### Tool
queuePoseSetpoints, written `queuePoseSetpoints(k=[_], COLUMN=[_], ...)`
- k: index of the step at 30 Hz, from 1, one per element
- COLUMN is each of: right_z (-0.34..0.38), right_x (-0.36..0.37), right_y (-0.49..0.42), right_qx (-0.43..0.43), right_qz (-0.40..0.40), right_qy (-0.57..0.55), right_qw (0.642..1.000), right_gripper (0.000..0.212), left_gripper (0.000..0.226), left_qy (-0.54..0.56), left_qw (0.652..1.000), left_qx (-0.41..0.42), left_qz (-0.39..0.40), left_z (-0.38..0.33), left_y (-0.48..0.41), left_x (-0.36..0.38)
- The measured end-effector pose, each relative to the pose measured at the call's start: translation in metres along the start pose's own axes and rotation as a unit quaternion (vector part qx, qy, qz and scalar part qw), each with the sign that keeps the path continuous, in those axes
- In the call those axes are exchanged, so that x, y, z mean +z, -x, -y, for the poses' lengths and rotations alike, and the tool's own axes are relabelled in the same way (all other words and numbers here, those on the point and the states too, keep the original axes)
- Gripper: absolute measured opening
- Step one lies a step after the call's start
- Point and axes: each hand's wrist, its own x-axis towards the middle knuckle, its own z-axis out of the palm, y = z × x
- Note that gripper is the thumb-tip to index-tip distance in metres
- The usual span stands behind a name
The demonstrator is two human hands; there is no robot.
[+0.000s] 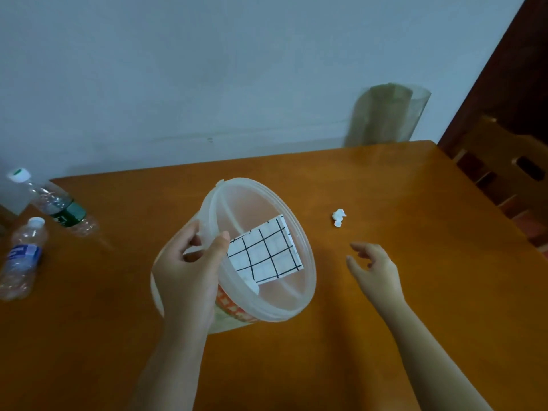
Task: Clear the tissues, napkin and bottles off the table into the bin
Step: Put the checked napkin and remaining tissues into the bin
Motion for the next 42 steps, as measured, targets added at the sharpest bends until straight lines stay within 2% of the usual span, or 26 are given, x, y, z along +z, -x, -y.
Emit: queuePoseSetpoints(k=[7,18,21,24,27,37,42], right_z=[-0.042,-0.074,-0.078,-0.081,-0.083,-0.09,-0.089], right_x=[0.025,0.064,0.077,0.088,0.094,0.086,0.077], right_y=[-0.075,-0.14,-0.151,-0.155,-0.149,-0.076,-0.034], right_qx=[0.041,0.046,0.058,0.044,0.005,-0.061,-0.012], right_qz=[0.044,0.096,0.125,0.138,0.136,0.102,0.104], right_qy=[0.0,-0.038,0.001,0.082,0.11,0.052,0.005], right_qw=[0.998,0.994,0.99,0.986,0.985,0.992,0.994], right_gripper=[0.037,0.058,0.064,0.059,0.049,0.028,0.024], left_gripper=[0.04,0.032,0.031,0.031,0.034,0.032,0.031], left_qy=[0.003,0.002,0.007,0.008,0.012,0.022,0.032], left_qw=[0.999,0.997,0.998,0.998,0.996,0.993,0.993], left_qx=[0.006,-0.018,-0.02,-0.015,-0.02,-0.032,-0.027], left_qz=[-0.041,-0.071,-0.066,-0.067,-0.087,-0.111,-0.112], left_z=[0.008,0.015,0.014,0.015,0.018,0.018,0.014], left_y=[-0.024,-0.04,-0.04,-0.04,-0.04,-0.027,-0.013], left_x=[0.049,0.073,0.075,0.075,0.072,0.054,0.041])
